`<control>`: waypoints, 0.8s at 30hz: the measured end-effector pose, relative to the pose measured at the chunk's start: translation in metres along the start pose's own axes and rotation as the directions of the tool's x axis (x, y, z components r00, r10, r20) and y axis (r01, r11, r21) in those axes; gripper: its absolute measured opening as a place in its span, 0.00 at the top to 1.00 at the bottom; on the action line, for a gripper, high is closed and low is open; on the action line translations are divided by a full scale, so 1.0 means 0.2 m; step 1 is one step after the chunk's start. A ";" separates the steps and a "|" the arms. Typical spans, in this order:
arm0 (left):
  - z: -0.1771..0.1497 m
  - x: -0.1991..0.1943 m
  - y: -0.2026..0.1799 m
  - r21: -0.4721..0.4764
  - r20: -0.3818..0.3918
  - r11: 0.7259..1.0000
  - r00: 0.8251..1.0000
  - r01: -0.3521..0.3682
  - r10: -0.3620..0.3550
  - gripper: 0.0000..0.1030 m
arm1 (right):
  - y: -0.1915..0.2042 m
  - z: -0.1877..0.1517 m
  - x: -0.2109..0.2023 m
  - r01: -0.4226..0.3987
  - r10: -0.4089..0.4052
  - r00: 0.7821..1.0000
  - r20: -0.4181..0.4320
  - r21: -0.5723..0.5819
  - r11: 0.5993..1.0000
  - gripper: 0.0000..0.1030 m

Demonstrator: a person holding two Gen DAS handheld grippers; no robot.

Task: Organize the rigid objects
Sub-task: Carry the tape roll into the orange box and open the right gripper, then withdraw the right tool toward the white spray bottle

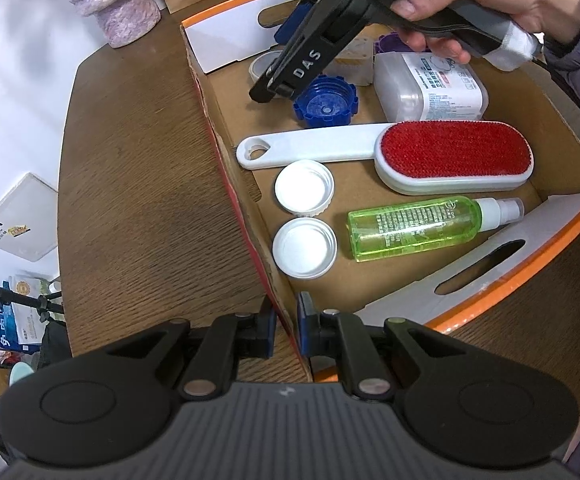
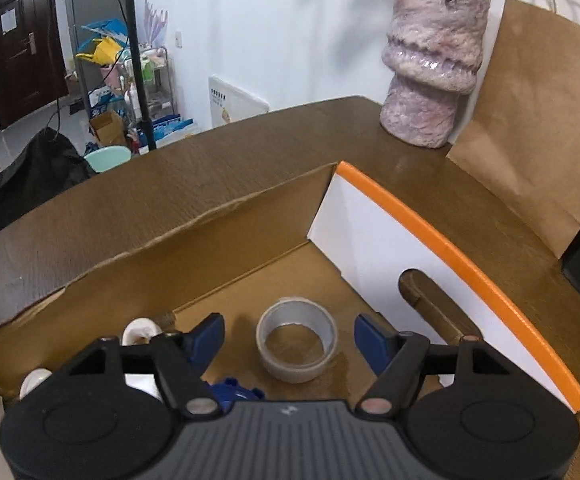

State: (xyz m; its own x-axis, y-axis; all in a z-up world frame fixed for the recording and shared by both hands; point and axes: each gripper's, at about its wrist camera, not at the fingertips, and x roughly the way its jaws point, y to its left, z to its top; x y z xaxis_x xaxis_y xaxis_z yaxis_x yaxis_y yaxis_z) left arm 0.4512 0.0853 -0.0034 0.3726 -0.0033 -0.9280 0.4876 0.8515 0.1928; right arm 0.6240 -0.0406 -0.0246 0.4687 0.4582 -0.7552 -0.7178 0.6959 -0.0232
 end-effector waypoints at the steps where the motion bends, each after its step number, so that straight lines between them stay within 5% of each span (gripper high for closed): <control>1: 0.00 0.00 0.00 0.000 -0.001 1.000 1.000 -0.001 0.001 0.90 | 0.00 0.01 -0.01 0.000 0.000 1.000 0.006 0.004 1.000 0.31; 7: 0.01 0.00 -0.01 0.005 -0.005 1.000 1.000 -0.004 0.004 0.90 | 0.06 -0.08 -0.29 0.070 -0.068 0.990 0.120 -0.009 0.998 0.31; 11: -0.01 0.00 -0.01 0.001 0.009 1.000 1.000 0.001 -0.001 0.90 | 0.07 -0.32 -0.64 0.089 -0.103 0.963 0.248 0.065 0.994 0.23; 17: -0.01 -0.01 -0.01 -0.005 0.018 1.000 1.000 -0.002 0.002 0.90 | 0.17 -0.87 -1.08 0.191 -0.252 0.901 0.352 0.200 0.961 0.14; 22: -0.02 -0.01 0.00 -0.010 0.023 1.000 1.000 -0.002 0.003 0.90 | 0.38 -1.30 -1.32 0.302 -0.457 0.786 0.417 0.386 0.872 0.12; 24: -0.01 -0.02 -0.01 -0.010 0.020 1.000 1.000 -0.006 0.006 0.90 | 0.44 -1.42 -1.35 0.283 -0.474 0.782 0.404 0.448 0.848 0.12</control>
State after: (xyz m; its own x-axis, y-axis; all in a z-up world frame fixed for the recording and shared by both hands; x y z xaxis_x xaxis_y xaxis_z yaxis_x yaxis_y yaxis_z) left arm 0.4474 0.0857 -0.0016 0.3915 -0.0090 -0.9201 0.4775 0.8567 0.1948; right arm 0.2890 -0.2606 -0.0097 0.9150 0.2517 -0.3154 -0.2453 0.9675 0.0606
